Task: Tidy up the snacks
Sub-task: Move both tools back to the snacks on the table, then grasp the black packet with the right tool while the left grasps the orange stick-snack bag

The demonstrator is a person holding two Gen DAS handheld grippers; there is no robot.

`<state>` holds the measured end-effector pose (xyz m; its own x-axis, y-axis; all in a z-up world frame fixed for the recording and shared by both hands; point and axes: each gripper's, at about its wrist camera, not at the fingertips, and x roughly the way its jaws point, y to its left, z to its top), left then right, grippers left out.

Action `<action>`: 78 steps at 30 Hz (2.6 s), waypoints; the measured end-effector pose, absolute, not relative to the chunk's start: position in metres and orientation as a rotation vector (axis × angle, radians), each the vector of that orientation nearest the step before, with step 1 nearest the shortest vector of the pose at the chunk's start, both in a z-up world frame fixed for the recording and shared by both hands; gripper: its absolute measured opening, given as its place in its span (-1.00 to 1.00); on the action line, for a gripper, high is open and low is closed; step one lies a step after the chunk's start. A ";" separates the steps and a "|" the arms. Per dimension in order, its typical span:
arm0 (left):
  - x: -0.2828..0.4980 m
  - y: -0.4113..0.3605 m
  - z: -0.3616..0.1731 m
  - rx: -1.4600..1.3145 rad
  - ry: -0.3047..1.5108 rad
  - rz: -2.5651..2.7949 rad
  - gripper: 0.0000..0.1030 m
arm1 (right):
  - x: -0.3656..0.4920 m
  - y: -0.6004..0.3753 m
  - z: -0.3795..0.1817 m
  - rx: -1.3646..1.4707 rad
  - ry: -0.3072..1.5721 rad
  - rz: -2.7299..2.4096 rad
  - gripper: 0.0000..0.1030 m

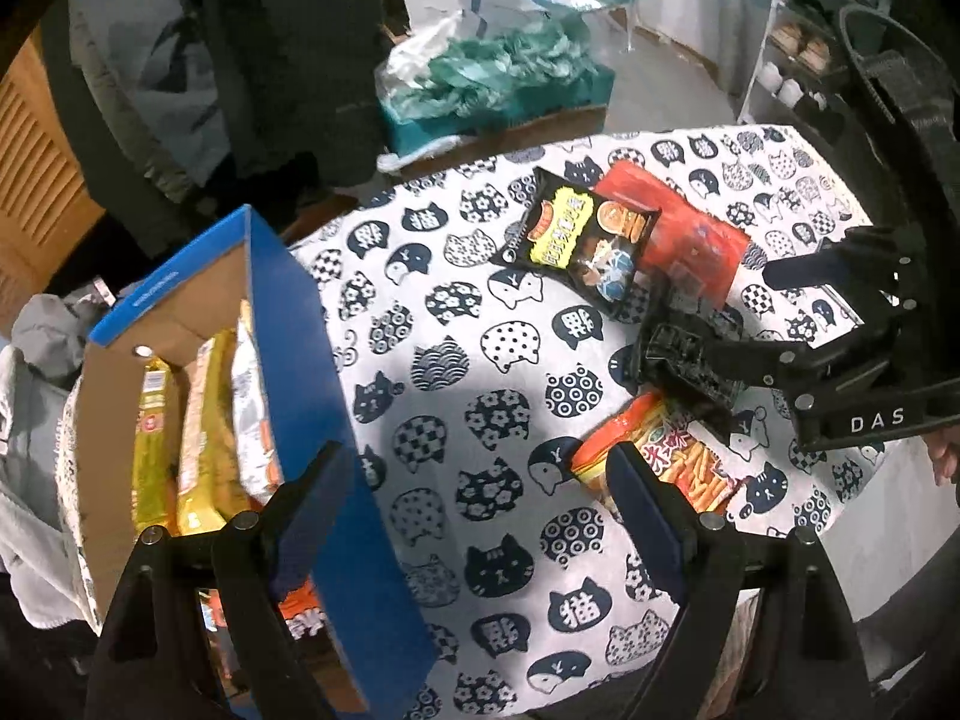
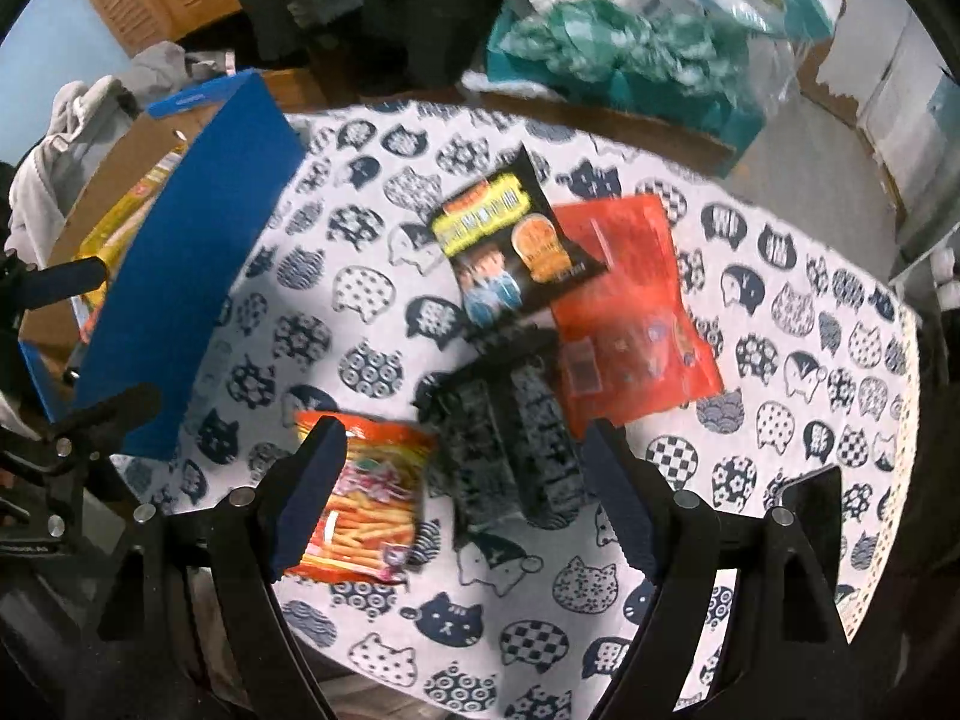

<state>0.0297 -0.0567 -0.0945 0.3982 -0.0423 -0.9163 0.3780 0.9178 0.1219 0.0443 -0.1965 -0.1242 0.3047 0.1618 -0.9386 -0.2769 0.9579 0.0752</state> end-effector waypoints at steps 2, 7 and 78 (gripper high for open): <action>0.034 -0.060 -0.102 0.327 1.155 -0.272 0.70 | 0.048 -0.202 -0.135 -0.108 1.238 0.288 0.57; 0.042 -0.065 -0.121 0.316 1.191 -0.272 0.70 | 0.053 -0.209 -0.158 -0.110 1.274 0.294 0.57; 0.023 -0.131 -0.190 0.299 1.380 -0.301 0.02 | 0.006 -0.271 -0.152 -0.020 1.255 0.202 0.20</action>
